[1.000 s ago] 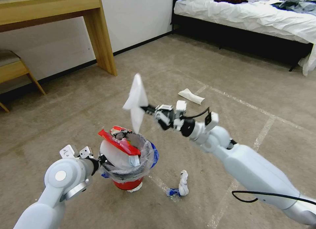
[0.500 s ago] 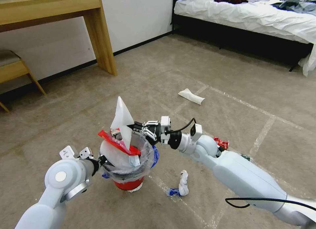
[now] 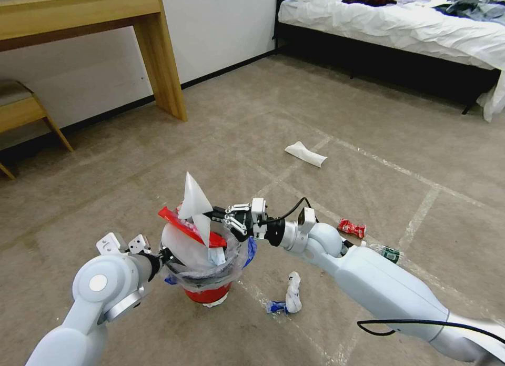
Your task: Pick up the trash bin and place the garbage on the floor into it.
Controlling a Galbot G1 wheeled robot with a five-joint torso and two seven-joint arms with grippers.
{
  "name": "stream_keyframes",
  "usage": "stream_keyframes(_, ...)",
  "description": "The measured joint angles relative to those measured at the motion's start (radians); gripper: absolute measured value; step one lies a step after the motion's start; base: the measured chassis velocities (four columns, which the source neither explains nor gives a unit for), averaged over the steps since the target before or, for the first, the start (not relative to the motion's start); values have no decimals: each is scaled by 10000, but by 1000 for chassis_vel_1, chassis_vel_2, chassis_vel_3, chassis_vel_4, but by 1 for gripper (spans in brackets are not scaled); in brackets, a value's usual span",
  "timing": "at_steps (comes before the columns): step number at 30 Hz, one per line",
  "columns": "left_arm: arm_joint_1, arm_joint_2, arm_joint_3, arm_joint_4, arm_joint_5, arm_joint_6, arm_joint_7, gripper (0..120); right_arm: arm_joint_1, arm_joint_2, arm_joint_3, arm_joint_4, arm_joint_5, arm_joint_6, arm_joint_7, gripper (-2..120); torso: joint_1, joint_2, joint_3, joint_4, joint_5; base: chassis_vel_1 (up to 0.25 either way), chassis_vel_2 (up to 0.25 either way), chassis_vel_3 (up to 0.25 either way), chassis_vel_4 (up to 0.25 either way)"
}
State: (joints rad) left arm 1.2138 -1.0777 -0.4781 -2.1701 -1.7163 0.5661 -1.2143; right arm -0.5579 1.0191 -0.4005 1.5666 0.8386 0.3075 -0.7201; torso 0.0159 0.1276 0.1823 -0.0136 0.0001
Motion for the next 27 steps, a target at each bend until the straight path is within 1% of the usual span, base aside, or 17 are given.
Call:
stream_keyframes(4,1,-6,-1,-6,0,0,-2,4,-8,100,-12,-314,-238,153,-68,0,0,0,0,1,-1,0,0,0,0)
stream_keyframes(9,-65,-7,6,-35,-15,-13,-6,4,-7,354,-114,-996,-832,494,-166,0,0,0,0,0,-1,0,0,0,0)
stream_keyframes(13,-108,2,10,-10,-24,-17,-9,4,-58,473,-176,-1205,-1056,593,-179,0,1,0,0,0,-1,0,0,0,0)
stream_keyframes(27,-164,-18,52,43,-36,-18,-10,4,44,801,-467,-1611,-1340,682,-201,0,0,0,0,0,-1,0,0,0,0)
